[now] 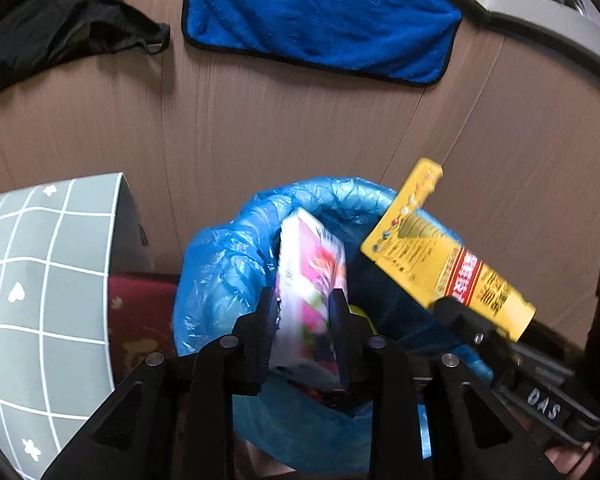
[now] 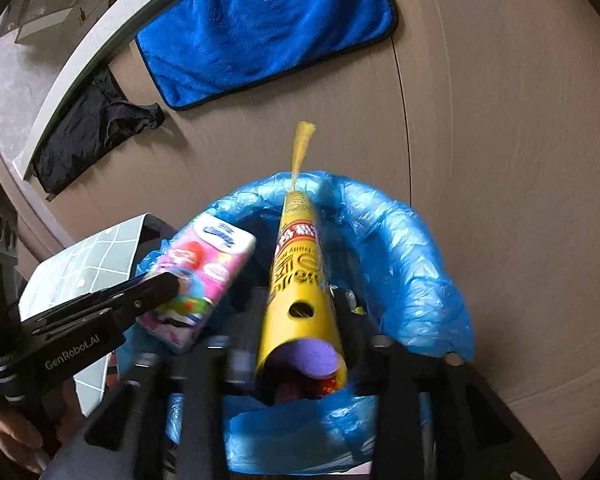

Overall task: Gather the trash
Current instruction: 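Lower both tools into the bin and open them to drop both items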

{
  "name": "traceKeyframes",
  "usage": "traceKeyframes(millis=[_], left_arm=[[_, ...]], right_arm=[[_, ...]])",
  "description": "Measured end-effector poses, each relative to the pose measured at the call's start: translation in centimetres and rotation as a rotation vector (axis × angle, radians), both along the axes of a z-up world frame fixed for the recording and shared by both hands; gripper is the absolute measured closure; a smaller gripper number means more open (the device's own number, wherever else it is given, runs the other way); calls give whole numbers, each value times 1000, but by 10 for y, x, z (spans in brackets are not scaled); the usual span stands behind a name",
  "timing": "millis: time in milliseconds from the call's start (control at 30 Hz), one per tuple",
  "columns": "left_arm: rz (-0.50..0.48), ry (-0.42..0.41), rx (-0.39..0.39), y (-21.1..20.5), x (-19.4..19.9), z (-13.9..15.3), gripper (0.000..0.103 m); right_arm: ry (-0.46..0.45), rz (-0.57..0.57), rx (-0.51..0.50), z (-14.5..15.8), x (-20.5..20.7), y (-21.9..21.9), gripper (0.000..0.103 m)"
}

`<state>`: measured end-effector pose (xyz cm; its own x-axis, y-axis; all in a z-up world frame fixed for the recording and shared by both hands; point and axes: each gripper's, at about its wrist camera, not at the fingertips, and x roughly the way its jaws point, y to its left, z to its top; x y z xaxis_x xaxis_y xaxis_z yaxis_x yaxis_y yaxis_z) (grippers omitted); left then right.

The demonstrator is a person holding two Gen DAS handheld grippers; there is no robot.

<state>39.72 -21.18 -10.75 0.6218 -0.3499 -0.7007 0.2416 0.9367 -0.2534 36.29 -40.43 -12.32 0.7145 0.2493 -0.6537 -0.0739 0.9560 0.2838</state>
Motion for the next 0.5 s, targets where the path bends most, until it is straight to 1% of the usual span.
traceKeyframes(millis=[33, 133, 267, 367, 500], left_arm=[[2, -4, -8, 2, 0, 2, 70], [15, -30, -28, 9, -4, 9, 61], [46, -55, -41, 18, -11, 21, 59], [66, -72, -35, 27, -20, 28, 59], [75, -97, -9, 37, -41, 37, 58]], right_arm=[[-6, -6, -1, 0, -2, -1, 52], [-15, -19, -16, 2, -6, -1, 51], [-8, 18, -10, 6, -9, 5, 48], [-48, 31, 1, 15, -15, 11, 47], [-93, 5, 3, 31, -29, 12, 47]])
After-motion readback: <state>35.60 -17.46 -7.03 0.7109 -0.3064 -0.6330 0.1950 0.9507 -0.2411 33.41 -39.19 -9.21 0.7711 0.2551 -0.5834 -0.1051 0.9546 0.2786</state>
